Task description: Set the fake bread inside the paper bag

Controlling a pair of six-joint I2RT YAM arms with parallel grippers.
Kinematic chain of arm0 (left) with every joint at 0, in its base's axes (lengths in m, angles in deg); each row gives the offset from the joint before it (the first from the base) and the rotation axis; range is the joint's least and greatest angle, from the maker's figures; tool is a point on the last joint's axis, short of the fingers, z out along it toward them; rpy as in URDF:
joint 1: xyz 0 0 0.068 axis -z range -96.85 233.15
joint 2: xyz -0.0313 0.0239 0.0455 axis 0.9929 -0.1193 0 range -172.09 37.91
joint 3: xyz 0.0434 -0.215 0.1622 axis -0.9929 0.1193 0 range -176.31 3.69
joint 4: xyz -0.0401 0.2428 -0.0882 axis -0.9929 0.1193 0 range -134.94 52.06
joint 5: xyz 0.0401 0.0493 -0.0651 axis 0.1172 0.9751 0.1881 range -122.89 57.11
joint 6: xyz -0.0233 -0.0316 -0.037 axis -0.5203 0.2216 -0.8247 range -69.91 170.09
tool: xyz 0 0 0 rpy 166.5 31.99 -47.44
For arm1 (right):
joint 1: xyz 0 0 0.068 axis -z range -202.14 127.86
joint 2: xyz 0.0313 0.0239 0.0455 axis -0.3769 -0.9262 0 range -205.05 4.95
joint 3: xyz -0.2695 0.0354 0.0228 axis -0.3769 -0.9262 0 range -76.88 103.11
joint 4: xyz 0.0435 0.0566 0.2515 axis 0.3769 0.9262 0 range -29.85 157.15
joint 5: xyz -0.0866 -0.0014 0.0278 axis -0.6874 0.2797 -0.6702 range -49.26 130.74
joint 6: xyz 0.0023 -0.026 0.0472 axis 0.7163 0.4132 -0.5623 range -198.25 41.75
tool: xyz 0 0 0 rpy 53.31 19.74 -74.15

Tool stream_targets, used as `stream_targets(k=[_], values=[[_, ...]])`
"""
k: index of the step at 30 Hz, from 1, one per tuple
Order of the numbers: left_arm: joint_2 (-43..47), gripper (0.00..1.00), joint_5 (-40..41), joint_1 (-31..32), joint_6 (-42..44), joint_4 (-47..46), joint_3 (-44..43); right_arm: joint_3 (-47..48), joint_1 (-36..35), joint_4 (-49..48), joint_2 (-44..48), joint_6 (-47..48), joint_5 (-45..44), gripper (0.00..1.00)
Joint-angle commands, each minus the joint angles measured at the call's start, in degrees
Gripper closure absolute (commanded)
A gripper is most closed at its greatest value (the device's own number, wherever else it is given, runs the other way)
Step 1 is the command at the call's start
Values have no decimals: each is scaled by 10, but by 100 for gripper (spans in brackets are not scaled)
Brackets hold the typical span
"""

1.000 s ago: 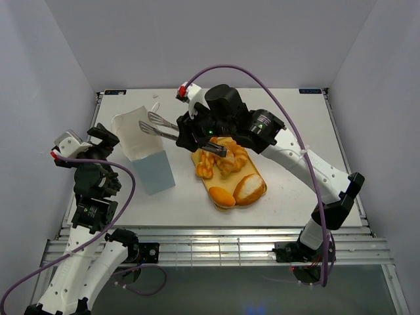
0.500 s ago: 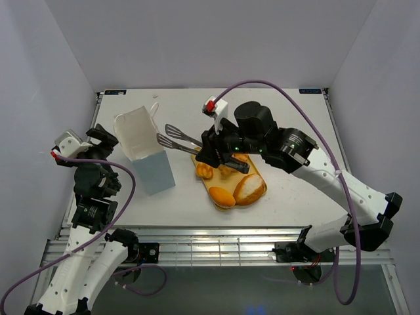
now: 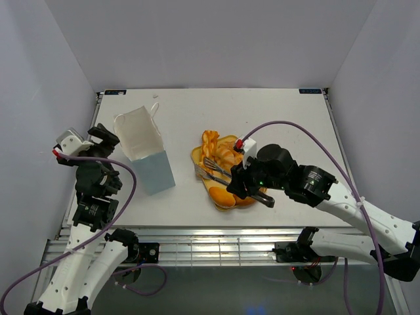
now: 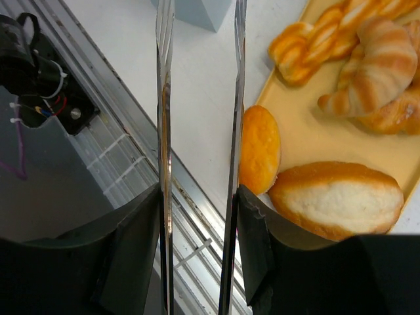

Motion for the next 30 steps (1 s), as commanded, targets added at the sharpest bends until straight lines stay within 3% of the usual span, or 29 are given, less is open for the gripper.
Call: stream_targets(k=[1, 10, 17, 30], values=[[-8, 9, -4, 2, -4, 4, -5, -39, -2, -13, 33, -31, -42, 47], [-16, 9, -11, 2, -10, 11, -7, -95, -3, 42, 91, -56, -62, 47], [-21, 9, -19, 3, -15, 14, -11, -120, -2, 72, 113, -78, -135, 47], [-21, 9, -25, 4, -19, 14, -13, -91, 4, 44, -1, -33, -244, 46]])
